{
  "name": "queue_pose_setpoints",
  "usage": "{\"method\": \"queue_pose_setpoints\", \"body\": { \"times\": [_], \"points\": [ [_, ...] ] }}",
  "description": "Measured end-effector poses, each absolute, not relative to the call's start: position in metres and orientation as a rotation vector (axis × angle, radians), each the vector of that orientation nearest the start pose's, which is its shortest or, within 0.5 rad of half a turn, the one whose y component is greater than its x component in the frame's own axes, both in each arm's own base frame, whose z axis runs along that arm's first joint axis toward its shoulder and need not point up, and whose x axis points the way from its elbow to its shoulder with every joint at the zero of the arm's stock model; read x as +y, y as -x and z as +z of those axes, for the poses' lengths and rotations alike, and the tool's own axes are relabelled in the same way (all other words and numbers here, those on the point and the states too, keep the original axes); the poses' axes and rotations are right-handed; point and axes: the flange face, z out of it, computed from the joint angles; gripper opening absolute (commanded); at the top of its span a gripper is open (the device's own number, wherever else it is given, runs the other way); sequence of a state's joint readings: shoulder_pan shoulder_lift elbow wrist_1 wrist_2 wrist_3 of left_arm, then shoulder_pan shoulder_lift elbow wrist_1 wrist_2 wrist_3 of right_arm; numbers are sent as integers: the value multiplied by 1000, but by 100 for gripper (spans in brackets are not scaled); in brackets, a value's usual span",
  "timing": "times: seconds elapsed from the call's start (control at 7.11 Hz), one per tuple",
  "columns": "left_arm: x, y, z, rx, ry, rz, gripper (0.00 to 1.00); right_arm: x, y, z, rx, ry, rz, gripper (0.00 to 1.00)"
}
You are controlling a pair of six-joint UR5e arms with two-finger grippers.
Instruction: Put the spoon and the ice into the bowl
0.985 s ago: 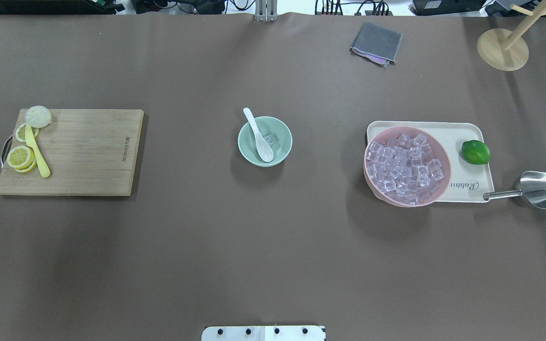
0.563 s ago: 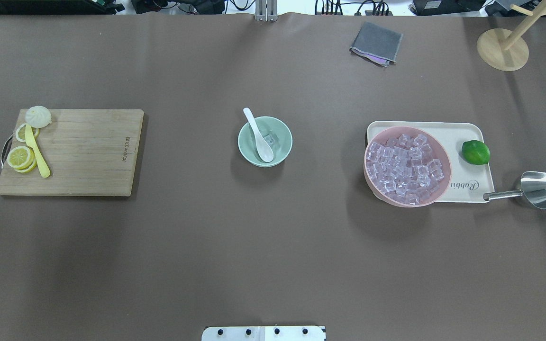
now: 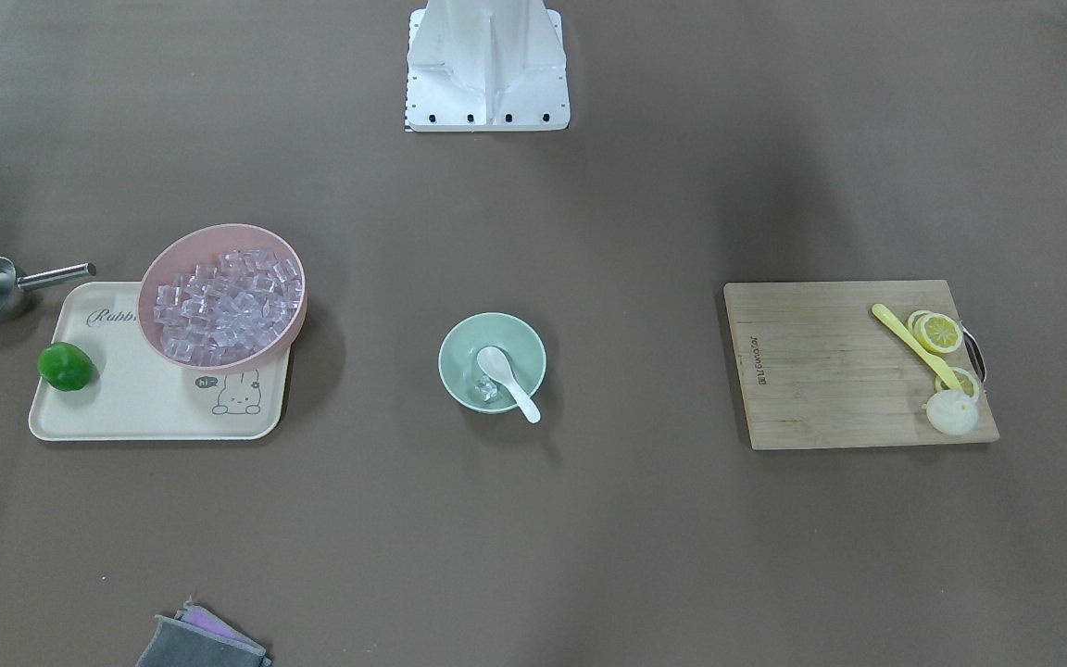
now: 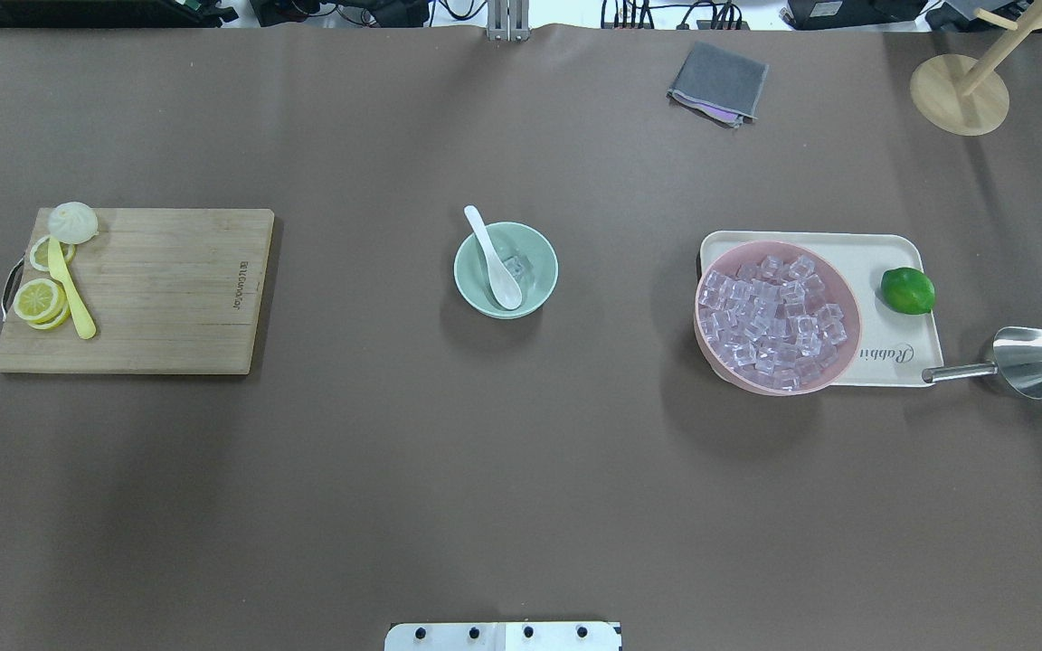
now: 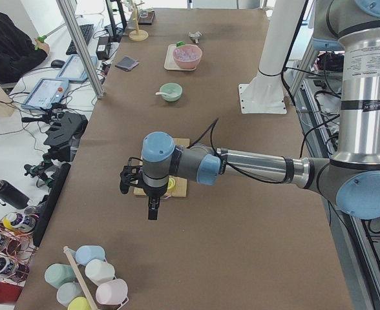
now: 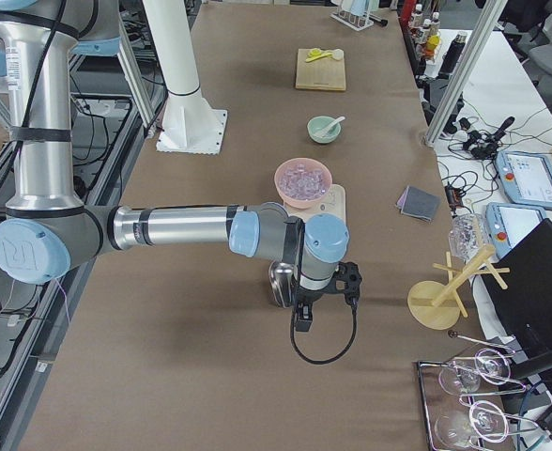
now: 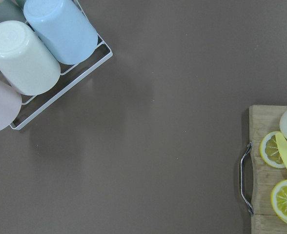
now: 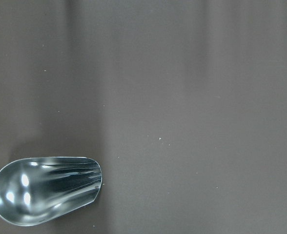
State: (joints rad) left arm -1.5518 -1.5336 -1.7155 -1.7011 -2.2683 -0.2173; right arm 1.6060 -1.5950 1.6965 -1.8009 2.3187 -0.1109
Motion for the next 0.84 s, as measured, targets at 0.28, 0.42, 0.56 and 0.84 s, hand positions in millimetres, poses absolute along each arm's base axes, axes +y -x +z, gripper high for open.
{"method": "queue_pose_setpoints", "body": {
  "times": [0.28,0.42,0.56,0.84],
  "points": [
    [-491,59,595,719,-142,-107,98,-469,-82,624,-759,51,-29,100],
    [-491,59,595,721,-138,-107,98,-470,-81,619,-769,41,-31,100],
    [-490,59,596,721,-134,-108,98,-470,-80,614,-778,32,-34,100],
    [-490,59,608,718,-116,-108,98,-478,-79,599,-781,3,-50,100]
  ]
}}
